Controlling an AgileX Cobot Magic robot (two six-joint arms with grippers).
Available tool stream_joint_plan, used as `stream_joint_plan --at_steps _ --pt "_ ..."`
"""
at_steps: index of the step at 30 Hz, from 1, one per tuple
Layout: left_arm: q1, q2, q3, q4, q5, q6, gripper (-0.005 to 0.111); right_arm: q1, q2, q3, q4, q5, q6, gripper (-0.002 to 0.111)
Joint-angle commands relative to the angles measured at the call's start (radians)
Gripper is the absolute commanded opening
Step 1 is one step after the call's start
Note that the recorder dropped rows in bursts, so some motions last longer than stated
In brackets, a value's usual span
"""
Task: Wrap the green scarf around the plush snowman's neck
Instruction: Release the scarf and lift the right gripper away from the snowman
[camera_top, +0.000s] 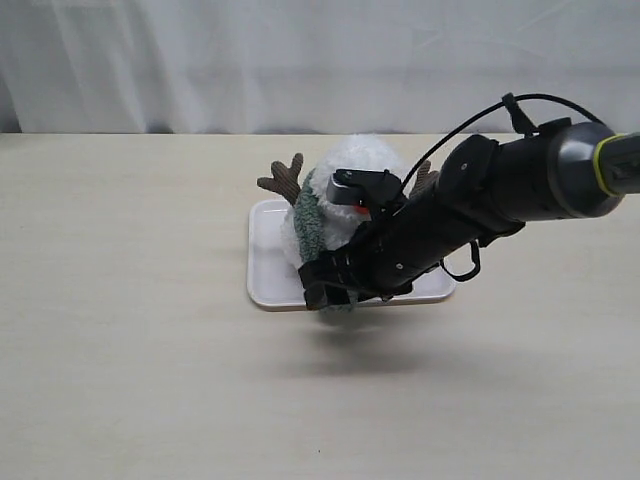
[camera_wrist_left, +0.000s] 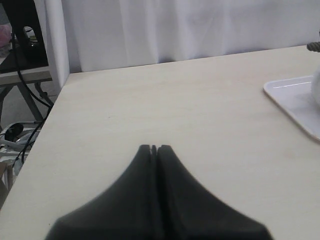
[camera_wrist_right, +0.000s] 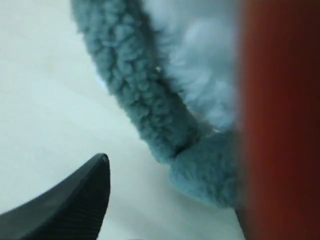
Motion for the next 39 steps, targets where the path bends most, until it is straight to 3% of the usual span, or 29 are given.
stream_joint_plan --at_steps 1,11,13,20,22,31,35,36,39 --pt "0.001 -0.002 0.003 0.001 -0.012 0.002 0.0 0.001 0.026 -0.003 0.01 -0.048 -0.009 0.064" --pt "0.001 -0.002 0.003 0.001 -0.012 0.002 0.0 0.001 0.083 -0.003 0.021 -0.056 -0.023 0.061" --pt "0.001 -0.002 0.003 0.001 -0.012 0.002 0.0 0.001 0.083 -0.003 0.021 -0.056 -0.023 0.054" --pt "0.001 -0.002 0.003 0.001 -0.012 0.002 0.0 0.001 0.06 -0.003 0.017 -0.04 -0.036 0.012" --pt "0.001 -0.002 0.003 0.001 -0.012 0.002 0.0 0.001 0.04 -0.003 0.013 -0.023 -0.046 0.004" --pt "0.001 -0.002 0.003 0.001 -0.012 0.002 0.0 0.001 -0.105 -0.003 -0.044 0.244 -0.053 0.008" --pt "0.001 -0.002 0.003 0.001 -0.012 0.002 0.0 0.001 -0.132 -0.003 -0.036 0.413 -0.053 0.032" --pt "0.001 -0.002 0.003 0.001 -0.012 0.002 0.0 0.001 -0.141 -0.003 -0.016 0.453 -0.053 0.044" --pt "0.001 -0.002 0.003 0.001 -0.012 0.002 0.0 0.001 -0.163 -0.003 0.045 0.505 -0.065 0.054"
